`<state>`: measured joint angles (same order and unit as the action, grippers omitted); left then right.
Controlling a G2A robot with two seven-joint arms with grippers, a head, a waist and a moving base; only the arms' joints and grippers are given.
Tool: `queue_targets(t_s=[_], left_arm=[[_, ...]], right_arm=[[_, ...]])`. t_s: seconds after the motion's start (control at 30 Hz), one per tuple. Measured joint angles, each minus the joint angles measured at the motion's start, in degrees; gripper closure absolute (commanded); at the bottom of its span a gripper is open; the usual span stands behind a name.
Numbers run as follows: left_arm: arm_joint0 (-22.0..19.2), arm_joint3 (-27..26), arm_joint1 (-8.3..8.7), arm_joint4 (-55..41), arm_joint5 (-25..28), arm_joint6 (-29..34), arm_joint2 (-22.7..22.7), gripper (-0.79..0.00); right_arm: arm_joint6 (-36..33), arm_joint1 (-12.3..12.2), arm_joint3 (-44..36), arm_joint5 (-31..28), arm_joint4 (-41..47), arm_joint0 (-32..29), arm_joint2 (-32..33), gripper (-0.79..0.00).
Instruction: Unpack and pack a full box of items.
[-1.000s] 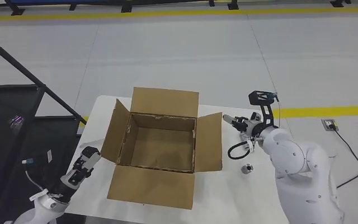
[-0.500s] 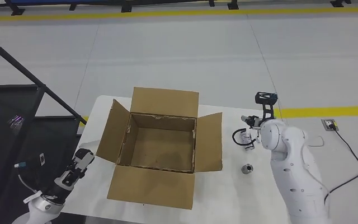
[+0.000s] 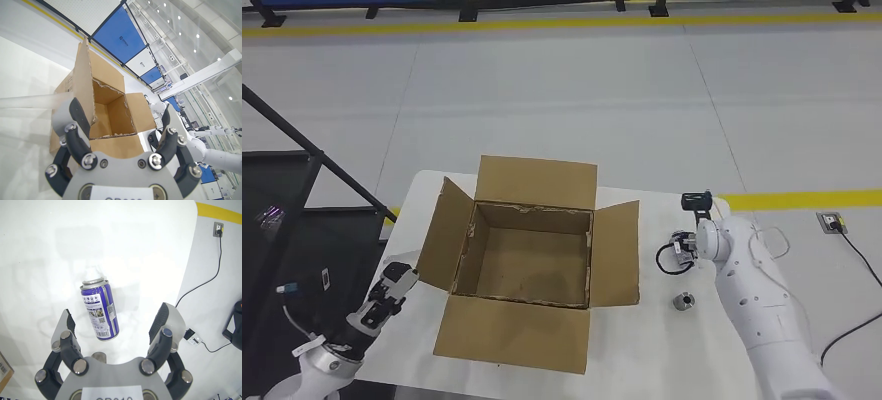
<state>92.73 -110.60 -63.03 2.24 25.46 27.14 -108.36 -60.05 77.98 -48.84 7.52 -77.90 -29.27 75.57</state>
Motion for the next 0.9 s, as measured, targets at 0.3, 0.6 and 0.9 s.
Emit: queue_targets(t_s=[0.3, 0.6, 0.9], left_arm=[[0.0, 0.0, 0.08, 0.2, -0.4, -0.2, 0.0, -0.785], [0.2, -0.1, 0.13, 0.1, -0.3, -0.5, -0.1, -0.785], [0.6, -0.3, 0.17, 0.0, 0.1, -0.6, 0.0, -0.785]], right_arm=[[4.7, 1.0, 12.1, -3.3, 2.8, 4.5, -1.9, -0.271], [8.6, 1.5, 15.7, -5.1, 5.2, 7.2, -2.4, 0.000], [10.7, -0.5, -2.8, -4.7, 9.4, 2.9, 3.6, 0.000]])
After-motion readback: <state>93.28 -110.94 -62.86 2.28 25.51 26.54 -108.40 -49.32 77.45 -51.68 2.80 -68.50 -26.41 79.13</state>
